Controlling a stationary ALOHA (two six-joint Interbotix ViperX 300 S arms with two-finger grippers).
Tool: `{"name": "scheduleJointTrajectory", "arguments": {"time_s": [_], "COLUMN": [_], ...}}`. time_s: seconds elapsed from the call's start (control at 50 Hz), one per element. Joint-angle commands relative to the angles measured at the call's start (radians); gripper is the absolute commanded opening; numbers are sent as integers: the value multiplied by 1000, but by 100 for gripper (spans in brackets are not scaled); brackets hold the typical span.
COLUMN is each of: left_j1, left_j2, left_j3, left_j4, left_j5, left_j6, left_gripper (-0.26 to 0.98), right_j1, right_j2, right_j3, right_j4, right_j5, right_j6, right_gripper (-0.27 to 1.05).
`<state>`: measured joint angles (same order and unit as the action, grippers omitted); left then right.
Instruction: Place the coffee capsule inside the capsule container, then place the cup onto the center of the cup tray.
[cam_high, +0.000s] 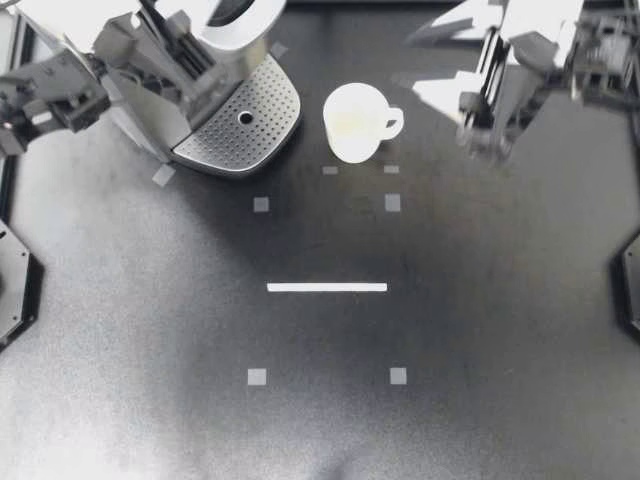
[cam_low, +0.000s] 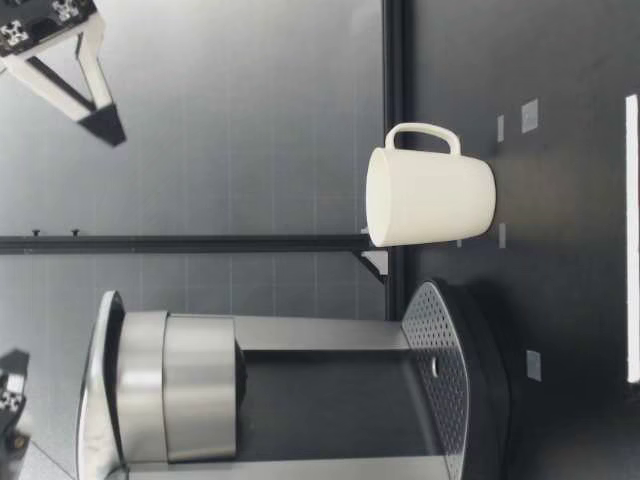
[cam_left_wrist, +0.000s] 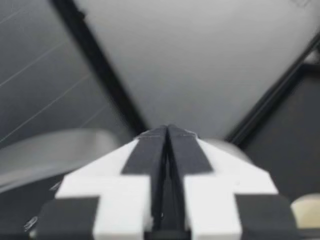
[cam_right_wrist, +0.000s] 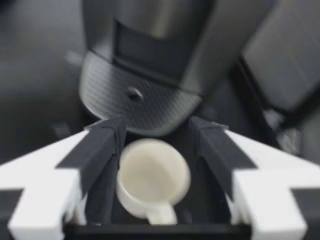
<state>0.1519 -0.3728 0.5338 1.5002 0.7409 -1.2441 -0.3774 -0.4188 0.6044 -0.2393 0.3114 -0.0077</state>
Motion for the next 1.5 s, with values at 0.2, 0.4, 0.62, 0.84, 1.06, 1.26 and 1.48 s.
{"name": "scheduleJointTrajectory", "arguments": {"time_s": [0.2, 0.4, 0.62, 0.84, 1.06, 1.26, 1.48], "left_j1": [-31, -31, -31, -31, -31, -31, -31], "left_j2": [-34, -64, -106, -163, -225, -276, -331], "left_j3": [-196, -261, -245, -212, -161, -120, -80], "left_j4": [-569, -758, -776, -781, -779, -779, -779], "left_j5": [245, 325, 327, 316, 281, 249, 198], "left_j6": [480, 626, 638, 637, 623, 611, 606], "left_gripper": [11, 11, 11, 11, 11, 11, 11], "right_j1": [-25, -34, -107, -236, -316, -318, -316], "right_j2": [21, 60, 140, 252, 374, 437, 460], "right_j3": [-74, -114, -156, -172, -176, -192, -187], "right_j4": [-40, 101, 373, 657, 753, 759, 785], "right_j5": [170, 319, 419, 483, 500, 469, 426], "right_j6": [-176, -307, -535, -796, -965, -977, -985], "right_gripper": [55, 55, 55, 55, 60, 66, 66]}}
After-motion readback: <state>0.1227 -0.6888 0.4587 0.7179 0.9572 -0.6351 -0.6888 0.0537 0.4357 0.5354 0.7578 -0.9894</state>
